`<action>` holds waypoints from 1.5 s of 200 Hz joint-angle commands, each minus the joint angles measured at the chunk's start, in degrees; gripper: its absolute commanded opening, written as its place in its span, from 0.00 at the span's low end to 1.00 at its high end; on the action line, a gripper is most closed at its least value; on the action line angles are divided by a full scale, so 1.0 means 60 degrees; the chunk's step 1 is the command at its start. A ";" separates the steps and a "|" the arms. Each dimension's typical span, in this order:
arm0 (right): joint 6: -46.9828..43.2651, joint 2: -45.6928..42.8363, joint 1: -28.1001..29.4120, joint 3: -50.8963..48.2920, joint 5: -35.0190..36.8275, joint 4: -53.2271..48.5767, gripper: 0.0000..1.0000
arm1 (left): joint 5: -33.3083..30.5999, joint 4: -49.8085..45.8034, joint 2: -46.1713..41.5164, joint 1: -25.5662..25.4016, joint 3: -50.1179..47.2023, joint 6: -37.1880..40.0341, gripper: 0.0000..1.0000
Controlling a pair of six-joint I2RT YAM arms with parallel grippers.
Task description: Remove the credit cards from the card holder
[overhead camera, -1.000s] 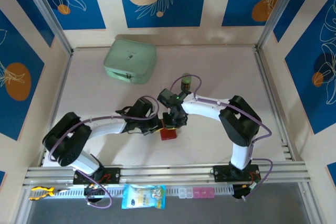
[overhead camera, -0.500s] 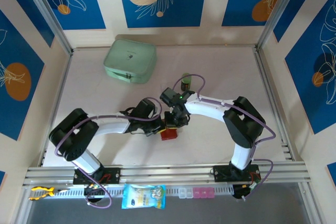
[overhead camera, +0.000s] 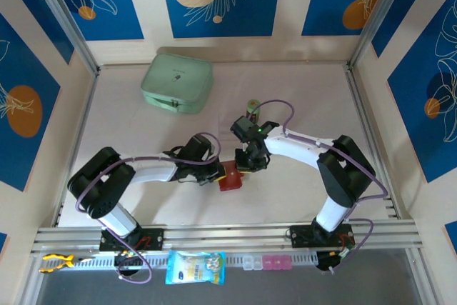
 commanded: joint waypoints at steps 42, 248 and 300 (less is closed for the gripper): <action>-0.0216 -0.0149 -0.0152 -0.0159 -0.0330 0.0001 0.21 | -0.0546 -0.1572 0.0226 -0.0029 0.0301 0.0444 0.09; -0.0494 0.0896 -0.0268 -0.0261 -0.0921 0.0753 0.23 | -0.0451 -0.1662 0.0336 -0.0022 0.0523 0.0502 0.10; -0.0538 0.1005 -0.0342 -0.0375 -0.0891 0.0851 0.19 | -0.0465 -0.1648 0.0315 -0.0026 0.0552 0.0494 0.10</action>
